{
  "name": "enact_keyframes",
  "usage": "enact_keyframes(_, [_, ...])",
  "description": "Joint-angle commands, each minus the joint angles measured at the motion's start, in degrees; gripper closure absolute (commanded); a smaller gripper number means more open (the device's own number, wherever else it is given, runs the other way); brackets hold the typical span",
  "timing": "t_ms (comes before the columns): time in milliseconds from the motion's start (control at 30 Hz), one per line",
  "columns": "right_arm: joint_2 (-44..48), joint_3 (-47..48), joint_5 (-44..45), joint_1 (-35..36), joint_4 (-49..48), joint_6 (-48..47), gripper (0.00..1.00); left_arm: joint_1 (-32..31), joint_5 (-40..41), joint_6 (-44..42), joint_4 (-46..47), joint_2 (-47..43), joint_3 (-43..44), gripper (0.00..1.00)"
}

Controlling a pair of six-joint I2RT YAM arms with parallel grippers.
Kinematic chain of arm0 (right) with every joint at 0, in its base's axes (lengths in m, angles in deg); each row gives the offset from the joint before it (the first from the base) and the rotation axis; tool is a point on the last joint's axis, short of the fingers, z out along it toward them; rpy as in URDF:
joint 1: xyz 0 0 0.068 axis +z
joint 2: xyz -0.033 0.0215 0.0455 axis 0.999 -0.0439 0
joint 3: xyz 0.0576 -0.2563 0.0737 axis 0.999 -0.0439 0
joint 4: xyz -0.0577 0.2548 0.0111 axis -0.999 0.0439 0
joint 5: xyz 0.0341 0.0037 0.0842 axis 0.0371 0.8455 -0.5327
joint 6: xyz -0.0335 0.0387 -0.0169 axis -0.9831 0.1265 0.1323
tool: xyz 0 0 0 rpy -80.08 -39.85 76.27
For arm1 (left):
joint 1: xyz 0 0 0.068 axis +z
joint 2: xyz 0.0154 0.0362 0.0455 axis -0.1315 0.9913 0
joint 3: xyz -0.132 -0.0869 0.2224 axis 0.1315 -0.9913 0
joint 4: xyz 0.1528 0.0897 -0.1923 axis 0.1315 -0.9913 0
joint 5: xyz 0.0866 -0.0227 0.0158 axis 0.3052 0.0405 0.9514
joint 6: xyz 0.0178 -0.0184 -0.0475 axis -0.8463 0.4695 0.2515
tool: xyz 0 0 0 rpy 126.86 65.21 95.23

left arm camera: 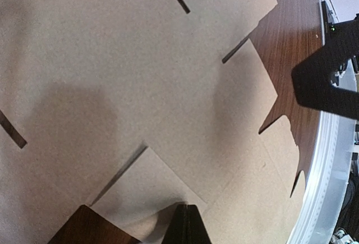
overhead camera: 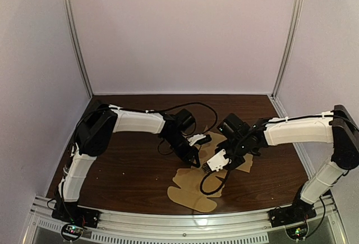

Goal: Fold the paper box

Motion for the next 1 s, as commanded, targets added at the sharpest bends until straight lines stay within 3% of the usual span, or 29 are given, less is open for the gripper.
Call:
enact_keyframes(0, [2.84,1.10,-4.12,-1.95,10.13,6.07,0.58,0.18,7.37,2.30,-9.02,7.38,-3.79,1.00])
enact_keyframes(133, [6.45,1.70,-11.89,-8.88,15.07,13.25,0.58,0.18,6.76,5.32,-8.87,7.34,-3.62,1.00])
enact_keyframes(300, [7.47,2.84,-22.21,-21.15,14.51,25.46,0.56,0.19,5.71,8.01,-8.88,6.50,-4.42,1.00])
enact_keyframes(567, [-8.21,13.30,-36.56,-36.76,17.13,46.99,0.46,0.20,5.98,11.20,-4.84,3.78,-8.87,1.00])
enact_keyframes(767, [-16.87,20.00,-38.20,-38.38,17.13,54.85,0.44,0.09,7.30,13.70,2.86,0.11,-13.27,1.00])
enact_keyframes(967, [-18.59,22.42,-36.76,-38.36,15.63,57.53,0.45,0.09,11.86,14.27,4.82,-7.13,-11.79,1.00])
